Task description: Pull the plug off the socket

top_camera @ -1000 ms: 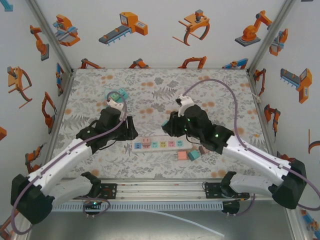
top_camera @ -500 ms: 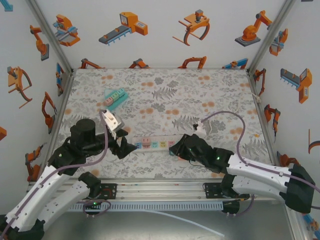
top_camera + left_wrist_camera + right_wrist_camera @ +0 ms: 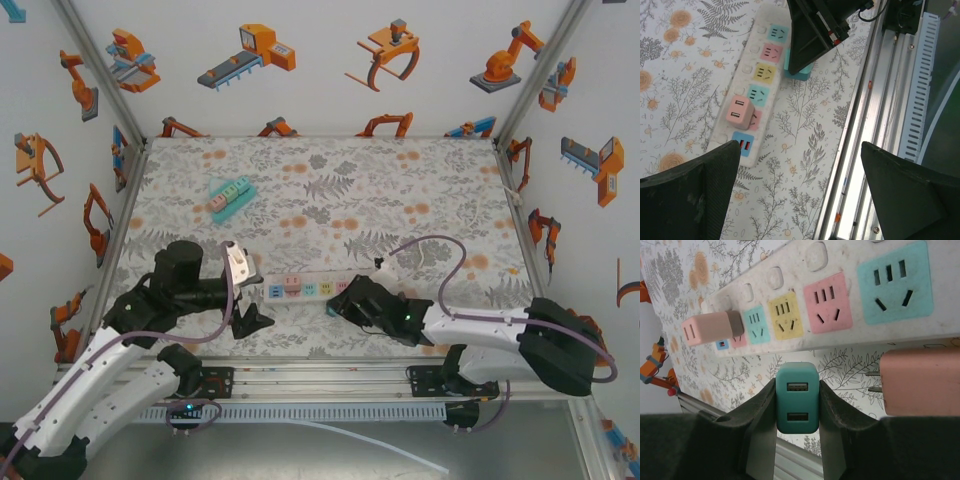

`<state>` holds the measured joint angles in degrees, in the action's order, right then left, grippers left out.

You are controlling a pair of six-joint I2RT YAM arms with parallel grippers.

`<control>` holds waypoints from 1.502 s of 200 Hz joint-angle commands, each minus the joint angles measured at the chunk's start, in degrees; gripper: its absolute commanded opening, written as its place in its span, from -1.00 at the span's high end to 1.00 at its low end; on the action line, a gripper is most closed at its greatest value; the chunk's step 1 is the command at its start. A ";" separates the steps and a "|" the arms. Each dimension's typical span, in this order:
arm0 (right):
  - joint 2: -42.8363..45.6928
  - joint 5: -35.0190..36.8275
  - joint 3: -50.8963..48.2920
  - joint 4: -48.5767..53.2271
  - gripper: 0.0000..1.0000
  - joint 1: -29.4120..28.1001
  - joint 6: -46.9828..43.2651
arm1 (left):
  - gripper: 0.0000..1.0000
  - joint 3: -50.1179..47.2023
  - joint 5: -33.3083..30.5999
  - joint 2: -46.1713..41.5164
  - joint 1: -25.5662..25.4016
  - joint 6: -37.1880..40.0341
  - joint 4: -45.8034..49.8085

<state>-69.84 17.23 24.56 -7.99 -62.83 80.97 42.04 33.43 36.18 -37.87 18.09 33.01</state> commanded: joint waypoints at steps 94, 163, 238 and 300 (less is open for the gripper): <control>-6.38 1.07 -0.65 -2.97 0.04 -0.54 2.83 | -0.95 -1.44 -2.27 0.12 -0.31 1.61 0.06; -3.66 1.32 -0.56 2.44 -0.15 -0.54 3.65 | -0.94 -2.14 -3.11 0.16 -0.30 0.94 -0.82; 4.26 2.59 -1.64 7.97 -0.24 -0.52 2.08 | -0.94 -2.31 -4.67 0.35 -0.34 0.73 -0.77; 13.93 7.79 4.59 18.57 -0.25 -0.45 -11.77 | -0.94 -2.14 -5.90 0.14 -0.36 -1.76 -2.44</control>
<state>-59.35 19.38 24.51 5.52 -62.87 79.00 40.58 28.03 36.58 -37.91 18.37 32.71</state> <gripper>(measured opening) 0.621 0.972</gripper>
